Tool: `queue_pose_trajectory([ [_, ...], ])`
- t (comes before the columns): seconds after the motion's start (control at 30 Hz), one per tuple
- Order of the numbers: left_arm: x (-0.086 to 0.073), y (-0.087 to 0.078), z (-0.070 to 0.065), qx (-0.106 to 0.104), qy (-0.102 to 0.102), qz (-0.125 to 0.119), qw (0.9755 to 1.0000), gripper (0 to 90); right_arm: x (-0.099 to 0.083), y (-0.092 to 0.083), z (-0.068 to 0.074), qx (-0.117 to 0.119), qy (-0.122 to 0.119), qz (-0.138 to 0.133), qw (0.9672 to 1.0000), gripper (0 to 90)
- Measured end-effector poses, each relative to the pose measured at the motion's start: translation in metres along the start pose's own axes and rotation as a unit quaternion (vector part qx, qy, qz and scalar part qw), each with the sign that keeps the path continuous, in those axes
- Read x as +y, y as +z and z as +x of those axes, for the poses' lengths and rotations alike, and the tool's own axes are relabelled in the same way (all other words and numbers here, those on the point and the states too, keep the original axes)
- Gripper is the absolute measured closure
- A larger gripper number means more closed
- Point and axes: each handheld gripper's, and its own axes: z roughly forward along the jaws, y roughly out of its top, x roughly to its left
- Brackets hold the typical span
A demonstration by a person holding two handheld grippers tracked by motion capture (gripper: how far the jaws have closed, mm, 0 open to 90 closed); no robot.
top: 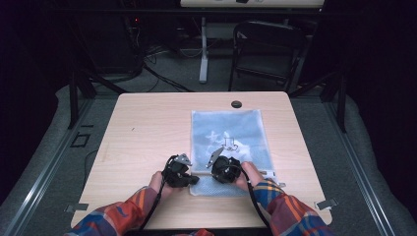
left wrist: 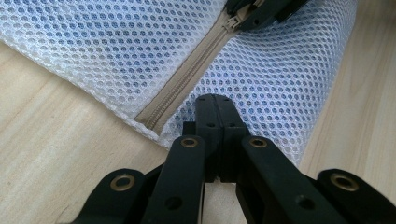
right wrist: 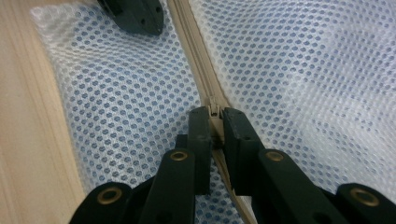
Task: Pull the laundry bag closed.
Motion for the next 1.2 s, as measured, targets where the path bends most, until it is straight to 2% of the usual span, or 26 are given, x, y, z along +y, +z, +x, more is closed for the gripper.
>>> queue_pose_trajectory([
  [1.2,-0.001,-0.001,0.001,0.002,-0.001,0.001,1.0,90.0,-0.017,-0.02,-0.011,0.0,0.017,0.01,0.9998,82.3],
])
